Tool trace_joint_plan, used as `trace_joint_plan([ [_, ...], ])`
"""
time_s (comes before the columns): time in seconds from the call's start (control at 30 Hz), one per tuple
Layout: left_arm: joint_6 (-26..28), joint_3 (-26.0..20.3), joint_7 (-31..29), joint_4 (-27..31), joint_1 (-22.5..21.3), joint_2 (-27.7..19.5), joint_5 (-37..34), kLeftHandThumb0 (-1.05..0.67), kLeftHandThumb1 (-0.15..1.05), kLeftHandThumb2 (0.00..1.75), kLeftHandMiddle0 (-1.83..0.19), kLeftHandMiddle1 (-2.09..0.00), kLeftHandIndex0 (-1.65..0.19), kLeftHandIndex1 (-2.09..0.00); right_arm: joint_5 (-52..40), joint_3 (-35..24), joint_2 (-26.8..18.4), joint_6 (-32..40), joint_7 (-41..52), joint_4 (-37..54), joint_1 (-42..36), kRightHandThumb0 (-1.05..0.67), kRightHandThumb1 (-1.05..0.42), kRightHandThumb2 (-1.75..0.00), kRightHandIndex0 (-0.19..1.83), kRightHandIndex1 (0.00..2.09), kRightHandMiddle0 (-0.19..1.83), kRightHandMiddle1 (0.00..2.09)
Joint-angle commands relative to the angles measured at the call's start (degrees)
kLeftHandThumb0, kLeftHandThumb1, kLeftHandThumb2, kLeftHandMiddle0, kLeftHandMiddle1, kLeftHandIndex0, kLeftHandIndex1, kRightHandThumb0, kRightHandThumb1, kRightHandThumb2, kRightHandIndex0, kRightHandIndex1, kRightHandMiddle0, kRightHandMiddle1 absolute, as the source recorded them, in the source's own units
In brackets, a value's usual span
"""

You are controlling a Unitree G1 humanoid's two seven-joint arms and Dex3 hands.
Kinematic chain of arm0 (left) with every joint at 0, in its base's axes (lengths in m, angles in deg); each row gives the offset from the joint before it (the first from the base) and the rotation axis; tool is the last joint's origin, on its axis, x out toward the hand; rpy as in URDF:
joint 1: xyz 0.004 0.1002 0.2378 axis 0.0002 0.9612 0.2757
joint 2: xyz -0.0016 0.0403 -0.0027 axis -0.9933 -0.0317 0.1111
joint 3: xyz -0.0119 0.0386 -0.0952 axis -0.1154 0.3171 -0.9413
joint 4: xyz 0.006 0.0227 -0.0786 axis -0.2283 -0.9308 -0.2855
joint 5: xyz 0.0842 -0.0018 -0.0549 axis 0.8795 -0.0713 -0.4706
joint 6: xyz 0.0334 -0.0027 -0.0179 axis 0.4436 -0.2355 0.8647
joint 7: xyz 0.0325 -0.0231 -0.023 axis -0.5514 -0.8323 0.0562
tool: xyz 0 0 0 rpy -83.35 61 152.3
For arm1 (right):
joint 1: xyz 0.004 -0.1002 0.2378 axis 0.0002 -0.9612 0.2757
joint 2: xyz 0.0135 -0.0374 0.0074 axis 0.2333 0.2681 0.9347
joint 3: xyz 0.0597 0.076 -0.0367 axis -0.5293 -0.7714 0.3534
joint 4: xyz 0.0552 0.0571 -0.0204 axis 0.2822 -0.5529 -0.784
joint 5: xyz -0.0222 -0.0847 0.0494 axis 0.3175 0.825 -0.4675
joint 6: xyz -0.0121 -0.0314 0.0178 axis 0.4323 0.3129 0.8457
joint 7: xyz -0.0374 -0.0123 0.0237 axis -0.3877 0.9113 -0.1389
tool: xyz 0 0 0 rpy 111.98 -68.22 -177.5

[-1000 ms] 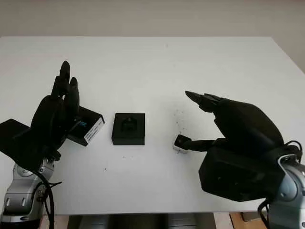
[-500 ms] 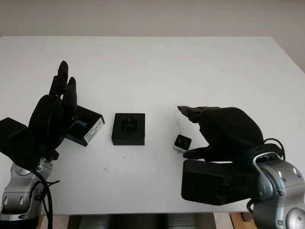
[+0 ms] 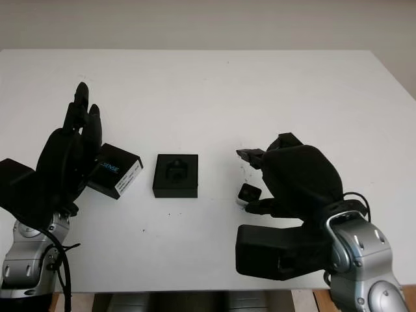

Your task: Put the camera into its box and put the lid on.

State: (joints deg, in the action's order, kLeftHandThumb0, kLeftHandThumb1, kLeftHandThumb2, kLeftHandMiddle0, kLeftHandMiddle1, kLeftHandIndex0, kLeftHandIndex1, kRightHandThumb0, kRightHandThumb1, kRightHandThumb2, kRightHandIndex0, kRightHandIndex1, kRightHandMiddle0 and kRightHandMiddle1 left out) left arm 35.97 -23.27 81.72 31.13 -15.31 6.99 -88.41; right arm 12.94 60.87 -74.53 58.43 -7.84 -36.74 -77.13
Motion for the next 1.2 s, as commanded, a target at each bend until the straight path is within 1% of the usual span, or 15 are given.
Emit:
trace_joint_plan([
  [0.0, -0.4, -0.2, -0.2, 0.6, -0.9, -0.3, -0.6, -0.80, 1.05, 0.60, 0.19, 0.00, 0.19, 0.00, 1.0, -0.6, 0.8, -0.4, -0.3, 0.1, -0.7, -0.63, -0.90, -0.06, -0.10, 1.40, 0.47, 0.19],
  [0.13, -0.5, -0.3, 0.0, 0.4, -1.0, -0.2, -0.7, -0.79, 1.05, 0.61, 0.19, 0.00, 0.19, 0.00, 2.9, -0.7, 1.3, -1.1, -0.6, 0.0, -1.1, -0.63, -0.91, -0.06, -0.14, 1.52, 0.46, 0.25],
  [0.3, -0.8, -0.2, 0.0, 0.3, -0.9, -0.4, -0.7, -0.79, 1.05, 0.61, 0.19, 0.00, 0.19, 0.00, 4.6, -0.9, 1.8, -2.3, -1.1, -0.5, -1.7, -0.63, -0.91, -0.06, -0.13, 1.51, 0.44, 0.29],
  [0.43, -1.2, -0.2, -0.2, 0.1, -0.9, -0.4, -0.7, -0.79, 1.05, 0.60, 0.19, 0.00, 0.19, 0.00, 5.7, -1.0, 2.2, -3.1, -1.3, -0.9, -2.1, -0.65, -0.92, -0.06, -0.14, 1.57, 0.41, 0.34],
  [0.53, -0.9, -0.2, -0.2, 0.2, -0.9, -0.4, -1.0, -0.79, 1.05, 0.61, 0.19, 0.00, 0.19, 0.00, 8.0, -0.4, 2.8, -2.8, 0.0, -1.1, -2.0, -0.66, -0.93, -0.06, -0.17, 1.59, 0.39, 0.36],
  [0.67, -0.9, 0.0, -0.2, 0.2, -0.6, -0.7, -0.4, -0.80, 1.05, 0.60, 0.19, 0.00, 0.19, 0.00, 10.6, 0.2, 4.5, -2.5, 1.0, -1.7, -1.8, -0.68, -0.93, -0.05, -0.17, 1.56, 0.37, 0.41],
  [0.77, -1.2, 0.0, -0.1, 0.2, -0.4, -0.7, -0.2, -0.79, 1.05, 0.60, 0.19, 0.00, 0.19, 0.00, 11.5, 0.3, 5.2, -2.9, 1.1, -2.2, -2.1, -0.68, -0.94, -0.05, -0.13, 1.46, 0.33, 0.47],
  [0.83, -1.3, 0.1, -0.4, 0.3, -0.3, -0.8, -0.1, -0.78, 1.05, 0.61, 0.19, 0.00, 0.19, 0.00, 12.1, 0.3, 5.8, -3.2, 0.5, -2.5, -2.5, -0.68, -0.94, -0.05, -0.11, 1.45, 0.33, 0.50],
  [0.97, -1.3, 0.2, -0.7, 0.0, -0.3, -1.1, 0.1, -0.79, 1.05, 0.62, 0.19, 0.00, 0.19, 0.00, 12.6, 0.2, 6.5, -3.5, 0.6, -2.7, -2.8, -0.67, -0.94, -0.05, -0.17, 1.60, 0.30, 0.55],
  [1.07, -1.5, 0.3, -1.2, -0.2, -0.1, -1.3, 0.2, -0.80, 1.05, 0.63, 0.19, 0.00, 0.19, 0.00, 11.3, -0.2, 7.3, -3.6, 0.5, -3.0, -3.1, -0.65, -0.93, -0.05, -0.19, 1.63, 0.29, 0.57],
  [1.17, -2.1, 0.3, -2.1, -0.5, 0.1, -1.7, 0.0, -0.80, 1.05, 0.66, 0.19, 0.00, 0.19, 0.00, 10.7, -0.2, 7.6, -3.8, 0.2, -3.4, -3.1, -0.62, -0.93, -0.05, -0.19, 1.64, 0.21, 0.70],
])
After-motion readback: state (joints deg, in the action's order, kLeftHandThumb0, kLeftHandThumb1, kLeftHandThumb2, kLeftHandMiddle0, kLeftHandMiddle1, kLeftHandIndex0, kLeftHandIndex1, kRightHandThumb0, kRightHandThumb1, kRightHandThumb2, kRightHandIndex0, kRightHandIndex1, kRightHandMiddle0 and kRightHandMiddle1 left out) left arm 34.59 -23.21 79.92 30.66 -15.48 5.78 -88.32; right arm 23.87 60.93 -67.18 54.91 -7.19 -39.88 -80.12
